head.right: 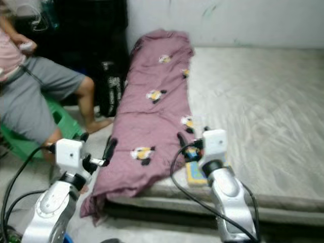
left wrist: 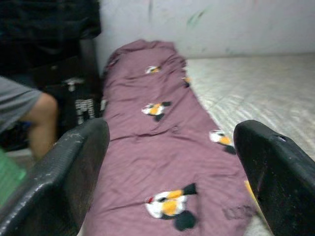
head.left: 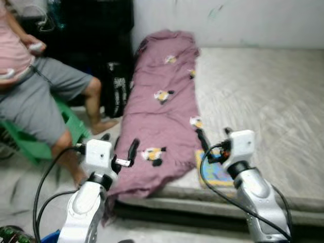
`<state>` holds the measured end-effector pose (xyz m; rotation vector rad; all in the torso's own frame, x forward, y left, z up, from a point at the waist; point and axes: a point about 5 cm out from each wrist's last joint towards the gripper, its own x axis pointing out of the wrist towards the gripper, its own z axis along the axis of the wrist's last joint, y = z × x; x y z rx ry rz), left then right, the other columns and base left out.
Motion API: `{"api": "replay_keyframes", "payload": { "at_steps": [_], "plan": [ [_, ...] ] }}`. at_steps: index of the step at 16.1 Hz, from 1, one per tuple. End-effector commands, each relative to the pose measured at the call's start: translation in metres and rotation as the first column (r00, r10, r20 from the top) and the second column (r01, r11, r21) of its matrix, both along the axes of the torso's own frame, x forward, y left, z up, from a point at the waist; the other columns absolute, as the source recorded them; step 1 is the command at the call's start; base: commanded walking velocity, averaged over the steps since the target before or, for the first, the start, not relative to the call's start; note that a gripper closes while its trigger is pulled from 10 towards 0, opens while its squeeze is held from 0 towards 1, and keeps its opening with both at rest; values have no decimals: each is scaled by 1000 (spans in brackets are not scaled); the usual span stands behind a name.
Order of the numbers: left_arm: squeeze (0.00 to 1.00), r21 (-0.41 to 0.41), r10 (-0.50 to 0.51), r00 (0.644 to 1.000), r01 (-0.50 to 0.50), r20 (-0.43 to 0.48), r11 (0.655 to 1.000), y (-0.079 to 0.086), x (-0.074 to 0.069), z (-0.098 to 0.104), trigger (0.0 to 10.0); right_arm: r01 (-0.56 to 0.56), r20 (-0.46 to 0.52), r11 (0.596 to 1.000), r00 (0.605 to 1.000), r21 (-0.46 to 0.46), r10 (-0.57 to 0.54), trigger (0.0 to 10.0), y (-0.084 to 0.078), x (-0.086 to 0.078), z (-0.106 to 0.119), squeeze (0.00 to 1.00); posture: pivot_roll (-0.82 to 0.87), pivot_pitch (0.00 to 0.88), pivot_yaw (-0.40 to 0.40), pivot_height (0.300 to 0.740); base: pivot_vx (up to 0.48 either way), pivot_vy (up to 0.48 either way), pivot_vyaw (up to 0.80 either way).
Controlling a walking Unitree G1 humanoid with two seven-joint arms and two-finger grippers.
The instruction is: Clean up the room
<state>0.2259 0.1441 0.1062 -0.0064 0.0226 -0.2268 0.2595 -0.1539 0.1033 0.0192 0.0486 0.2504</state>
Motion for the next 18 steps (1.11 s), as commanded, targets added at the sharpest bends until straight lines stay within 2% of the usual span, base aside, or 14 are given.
{"api": "replay_keyframes", "payload": {
  "at_steps": [1,6,11,14,17,18],
  "plan": [
    [0,12,9,1000,-9,7,1000,5,0,2,10000,-24,15,1000,1000,11,24,10000,9,2,4,0,-26,29,16,740,401,0,0],
    [0,6,8,1000,-8,0,1000,5,1,1,10000,-22,15,1000,1000,14,22,10000,10,2,3,0,-24,29,19,740,342,0,0],
    [0,22,26,1000,-26,-18,999,6,2,-3,10000,23,11,999,1000,25,-24,10000,6,1,-1,0,-25,17,41,740,0,0,0],
    [0,29,0,1000,1,-26,1000,4,5,-3,10000,58,25,997,998,41,-59,10000,5,2,0,0,-34,11,84,740,0,0,0],
    [0,30,7,1000,-6,-14,1000,4,9,-1,10000,41,27,998,999,40,-42,10000,8,4,0,0,-27,10,70,740,0,0,0],
    [0,28,34,999,-34,-13,999,4,7,-2,10000,7,28,999,1000,36,-8,10000,11,9,1,0,-6,9,32,740,0,0,0]
  ]
}}
